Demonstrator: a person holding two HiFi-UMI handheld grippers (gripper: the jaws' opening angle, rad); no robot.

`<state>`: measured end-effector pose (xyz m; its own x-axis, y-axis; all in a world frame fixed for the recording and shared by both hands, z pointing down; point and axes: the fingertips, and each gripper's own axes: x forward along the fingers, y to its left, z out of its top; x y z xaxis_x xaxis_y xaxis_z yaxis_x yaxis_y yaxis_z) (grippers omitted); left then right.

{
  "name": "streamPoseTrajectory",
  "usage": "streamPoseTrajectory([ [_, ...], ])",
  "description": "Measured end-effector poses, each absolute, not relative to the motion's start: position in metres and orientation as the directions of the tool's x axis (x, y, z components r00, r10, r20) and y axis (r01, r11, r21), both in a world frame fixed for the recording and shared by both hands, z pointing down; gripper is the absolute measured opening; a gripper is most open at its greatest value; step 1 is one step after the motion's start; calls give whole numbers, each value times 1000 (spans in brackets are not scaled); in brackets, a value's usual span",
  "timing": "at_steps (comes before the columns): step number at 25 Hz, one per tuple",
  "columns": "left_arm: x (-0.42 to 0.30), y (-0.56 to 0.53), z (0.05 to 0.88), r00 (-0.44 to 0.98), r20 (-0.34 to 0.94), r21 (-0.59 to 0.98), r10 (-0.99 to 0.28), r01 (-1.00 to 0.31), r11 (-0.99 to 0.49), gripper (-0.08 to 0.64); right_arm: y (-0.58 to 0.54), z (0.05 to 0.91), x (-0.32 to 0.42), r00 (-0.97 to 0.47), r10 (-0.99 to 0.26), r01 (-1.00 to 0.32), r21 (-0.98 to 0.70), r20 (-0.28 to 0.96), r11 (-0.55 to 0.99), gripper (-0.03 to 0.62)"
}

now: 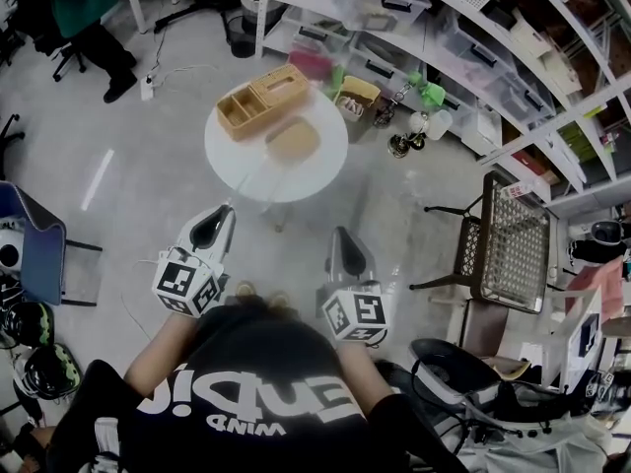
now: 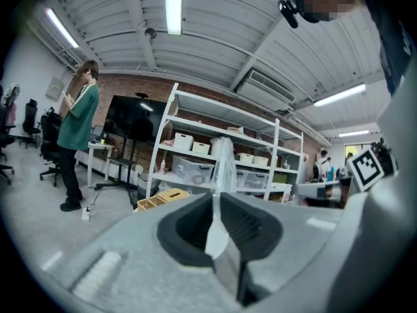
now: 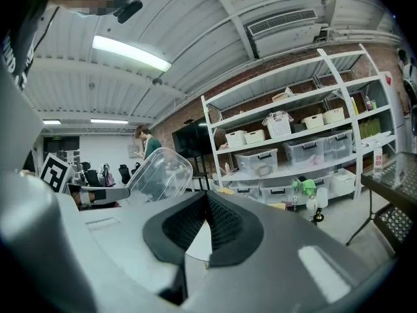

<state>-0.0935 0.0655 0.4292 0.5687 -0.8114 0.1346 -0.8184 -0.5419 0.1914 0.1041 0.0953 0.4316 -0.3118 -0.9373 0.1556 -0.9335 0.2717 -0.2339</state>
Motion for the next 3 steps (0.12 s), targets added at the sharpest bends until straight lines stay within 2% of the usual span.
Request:
streamPoseTrajectory([
  [3,-93,63,431,574,134,193,-808,-815,-547,37,93,433,103,-309,-938,-934,-233,156,269,-2],
])
